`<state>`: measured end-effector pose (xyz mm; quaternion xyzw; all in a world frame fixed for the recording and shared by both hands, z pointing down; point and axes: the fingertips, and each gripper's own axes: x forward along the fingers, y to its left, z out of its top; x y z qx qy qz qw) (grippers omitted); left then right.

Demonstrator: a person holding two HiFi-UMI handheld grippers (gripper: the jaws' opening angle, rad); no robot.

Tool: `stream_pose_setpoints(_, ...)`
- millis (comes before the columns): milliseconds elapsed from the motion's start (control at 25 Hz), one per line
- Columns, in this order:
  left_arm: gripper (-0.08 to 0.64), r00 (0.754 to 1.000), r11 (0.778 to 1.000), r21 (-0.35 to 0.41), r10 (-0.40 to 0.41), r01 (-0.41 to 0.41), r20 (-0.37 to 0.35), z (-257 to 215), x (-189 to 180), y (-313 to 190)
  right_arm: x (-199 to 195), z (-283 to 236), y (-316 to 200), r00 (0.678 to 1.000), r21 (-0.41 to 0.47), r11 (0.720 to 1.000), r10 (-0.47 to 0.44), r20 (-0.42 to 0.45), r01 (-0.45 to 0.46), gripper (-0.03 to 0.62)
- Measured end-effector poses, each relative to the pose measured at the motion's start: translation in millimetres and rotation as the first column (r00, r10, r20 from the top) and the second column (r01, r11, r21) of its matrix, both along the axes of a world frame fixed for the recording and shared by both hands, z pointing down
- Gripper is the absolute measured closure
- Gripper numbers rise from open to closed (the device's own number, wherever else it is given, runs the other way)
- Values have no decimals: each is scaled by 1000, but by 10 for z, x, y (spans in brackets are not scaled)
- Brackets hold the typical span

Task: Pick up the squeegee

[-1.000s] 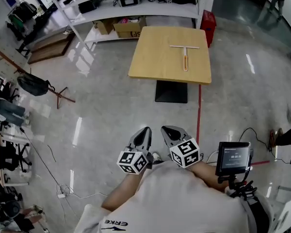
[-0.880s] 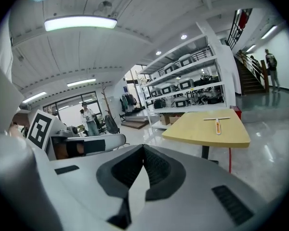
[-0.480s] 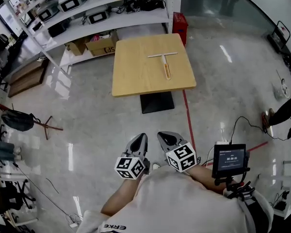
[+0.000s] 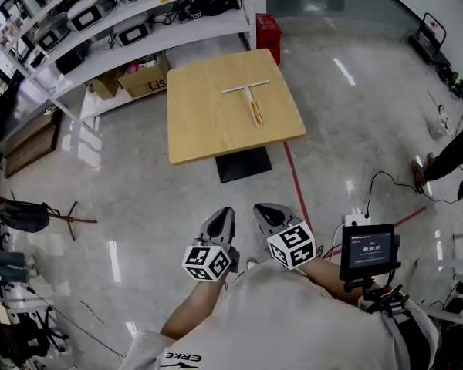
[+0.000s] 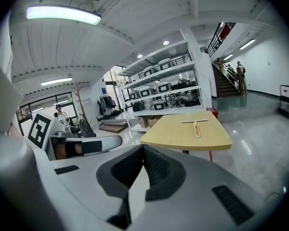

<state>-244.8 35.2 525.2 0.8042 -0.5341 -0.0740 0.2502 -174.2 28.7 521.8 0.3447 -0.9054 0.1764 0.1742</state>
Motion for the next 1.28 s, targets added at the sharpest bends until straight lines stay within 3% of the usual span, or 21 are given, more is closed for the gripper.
stream_pose_setpoints(440, 557, 999, 999, -10, -33, 34, 43, -102, 125, -1124, 191, -133, -1187, 999, 15, 1000, 8, 36, -8, 589)
stream_pose_setpoints(760, 557, 994, 996, -23, -83, 85, 72, -89, 456, -1920, 551, -165, -1970, 998, 19, 1000, -5, 55, 4, 589)
stream_pose_setpoints(1280, 557, 989, 990, -99, -85, 97, 117, 123, 663, -2615, 790, 1, -2670, 997, -33, 999, 33, 73, -30, 589)
